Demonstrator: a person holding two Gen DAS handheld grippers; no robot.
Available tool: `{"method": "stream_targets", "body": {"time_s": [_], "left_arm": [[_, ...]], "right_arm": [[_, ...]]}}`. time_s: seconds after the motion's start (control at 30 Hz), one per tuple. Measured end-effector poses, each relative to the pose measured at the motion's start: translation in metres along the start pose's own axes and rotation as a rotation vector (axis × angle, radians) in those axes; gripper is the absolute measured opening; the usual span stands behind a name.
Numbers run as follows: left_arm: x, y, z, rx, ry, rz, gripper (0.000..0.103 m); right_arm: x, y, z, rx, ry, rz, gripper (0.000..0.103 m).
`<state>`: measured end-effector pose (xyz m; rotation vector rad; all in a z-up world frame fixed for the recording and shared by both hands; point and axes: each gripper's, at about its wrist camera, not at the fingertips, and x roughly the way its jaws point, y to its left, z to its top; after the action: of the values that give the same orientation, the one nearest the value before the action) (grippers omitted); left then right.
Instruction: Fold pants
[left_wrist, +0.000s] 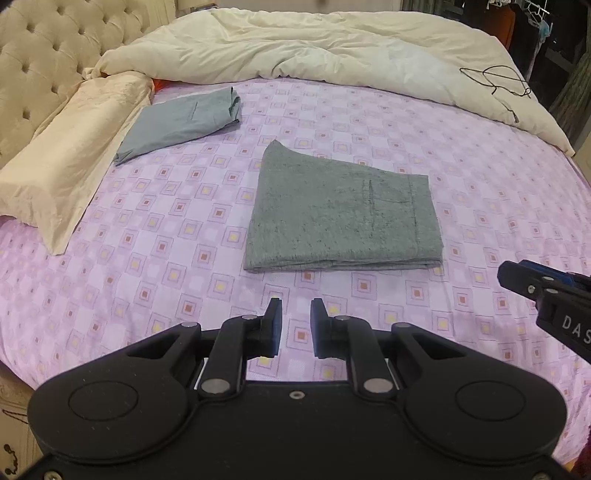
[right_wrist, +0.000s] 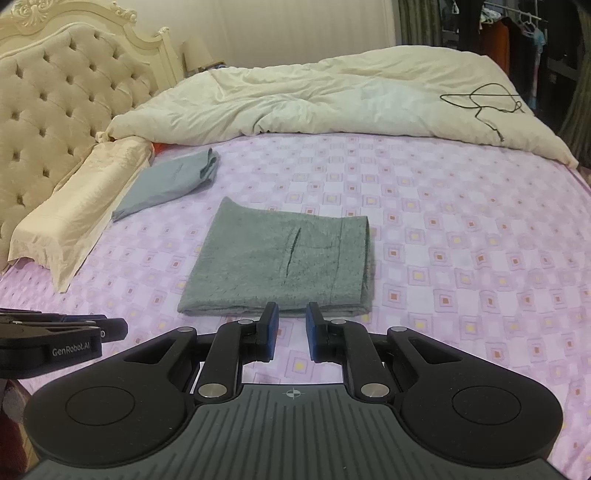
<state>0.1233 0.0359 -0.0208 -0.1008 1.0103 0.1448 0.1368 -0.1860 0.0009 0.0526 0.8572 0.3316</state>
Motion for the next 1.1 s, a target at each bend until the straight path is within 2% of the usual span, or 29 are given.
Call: {"method": "stream_targets", "body": {"time_s": [1.1], "left_arm": [[-0.022, -0.025, -0.022, 0.014, -0.032, 0.010, 0.022]], "right_arm": [[-0.029, 0.004, -0.019, 0.005, -0.059, 0.029, 0.016]]}}
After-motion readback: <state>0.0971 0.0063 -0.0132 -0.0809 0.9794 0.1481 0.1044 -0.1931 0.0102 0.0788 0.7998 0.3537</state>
